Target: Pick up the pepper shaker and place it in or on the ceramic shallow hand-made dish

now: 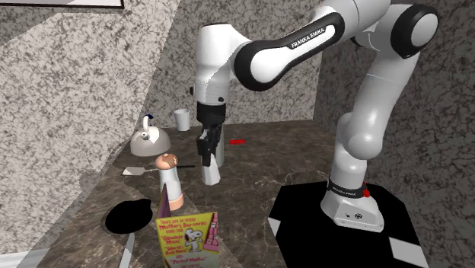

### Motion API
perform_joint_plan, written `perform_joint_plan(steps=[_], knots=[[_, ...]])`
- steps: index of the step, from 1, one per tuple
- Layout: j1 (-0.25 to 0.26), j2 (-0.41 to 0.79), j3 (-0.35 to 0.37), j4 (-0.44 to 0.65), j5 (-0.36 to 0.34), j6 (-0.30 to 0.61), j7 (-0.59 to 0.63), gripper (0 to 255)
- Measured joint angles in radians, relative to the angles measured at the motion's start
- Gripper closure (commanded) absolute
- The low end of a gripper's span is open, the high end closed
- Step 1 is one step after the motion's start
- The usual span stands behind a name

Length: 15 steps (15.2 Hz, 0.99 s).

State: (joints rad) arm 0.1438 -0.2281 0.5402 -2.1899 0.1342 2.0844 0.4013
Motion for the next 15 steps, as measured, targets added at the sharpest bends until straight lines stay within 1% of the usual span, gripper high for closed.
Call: perform_joint_plan(steps=[3, 6, 7, 10, 11, 13, 14, 15], knots=[[-0.018, 0.139, 0.027, 0.13, -0.08, -0.005, 0.052, 255], [-0.015, 0.267, 0.041, 0.267, -0.16, -0.035, 0.1, 255], [-0.01, 0.326, 0.042, 0.33, -0.196, -0.049, 0.118, 255], [0.022, 0.46, 0.039, 0.494, -0.275, -0.101, 0.159, 255], [0.041, 0.509, 0.037, 0.556, -0.302, -0.122, 0.175, 255], [0.087, 0.623, 0.024, 0.718, -0.358, -0.184, 0.194, 255], [0.103, 0.661, 0.018, 0.769, -0.375, -0.201, 0.198, 255], [0.128, 0.712, 0.01, 0.85, -0.395, -0.234, 0.199, 255]])
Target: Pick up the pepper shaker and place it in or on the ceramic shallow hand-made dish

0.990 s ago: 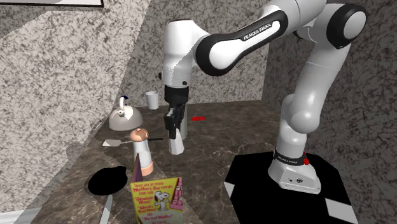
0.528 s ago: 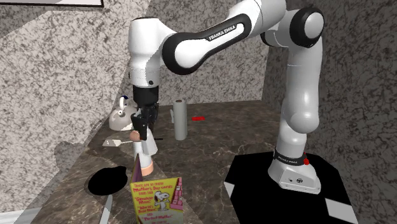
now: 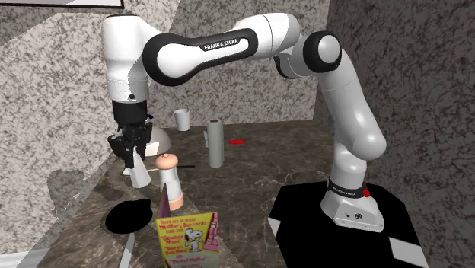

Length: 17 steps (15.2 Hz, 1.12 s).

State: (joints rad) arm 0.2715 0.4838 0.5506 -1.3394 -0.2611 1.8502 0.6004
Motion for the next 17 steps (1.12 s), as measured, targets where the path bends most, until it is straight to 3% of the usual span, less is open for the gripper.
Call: perform_joint_plan(steps=[2, 4, 17], knots=[[0.07, 0.136, -0.023, 0.229, -0.047, -0.093, -0.007, 255], [0.097, 0.193, -0.035, 0.304, -0.065, -0.114, -0.007, 255], [0.066, 0.201, -0.041, 0.134, -0.076, 0.055, 0.014, 255]])
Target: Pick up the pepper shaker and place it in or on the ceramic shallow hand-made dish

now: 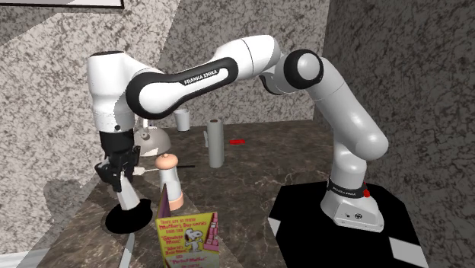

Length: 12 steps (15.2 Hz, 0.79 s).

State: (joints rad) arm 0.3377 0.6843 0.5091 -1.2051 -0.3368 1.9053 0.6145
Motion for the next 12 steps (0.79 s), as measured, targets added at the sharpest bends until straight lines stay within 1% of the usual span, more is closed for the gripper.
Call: perform_joint_plan(steps=[3, 9, 10, 12], knots=[[-0.003, 0.006, -0.003, -0.028, -0.005, 0.033, 0.006, 255], [-0.003, 0.012, -0.004, -0.031, -0.007, 0.041, 0.006, 255], [-0.003, 0.012, -0.004, -0.031, -0.007, 0.041, 0.006, 0], [-0.003, 0.012, -0.004, -0.031, -0.007, 0.041, 0.006, 0]])
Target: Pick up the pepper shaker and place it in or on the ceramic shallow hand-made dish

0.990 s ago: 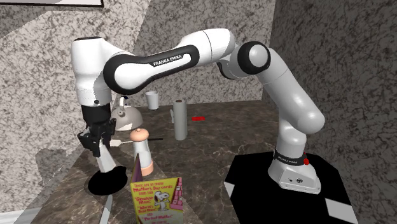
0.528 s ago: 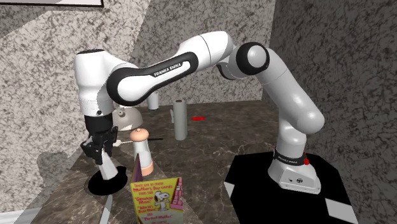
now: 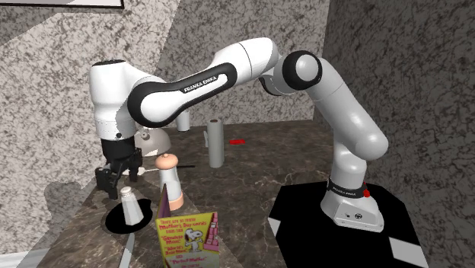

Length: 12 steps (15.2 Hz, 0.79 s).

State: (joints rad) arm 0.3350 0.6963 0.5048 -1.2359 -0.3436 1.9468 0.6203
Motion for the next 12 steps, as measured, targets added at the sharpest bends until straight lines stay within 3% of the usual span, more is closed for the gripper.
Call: perform_joint_plan(steps=[4, 12], knots=[[0.0, 0.0, 0.0, 0.0, 0.0, 0.0, 0.0, 0], [0.005, -0.035, 0.011, 0.071, 0.017, -0.101, -0.014, 0]])
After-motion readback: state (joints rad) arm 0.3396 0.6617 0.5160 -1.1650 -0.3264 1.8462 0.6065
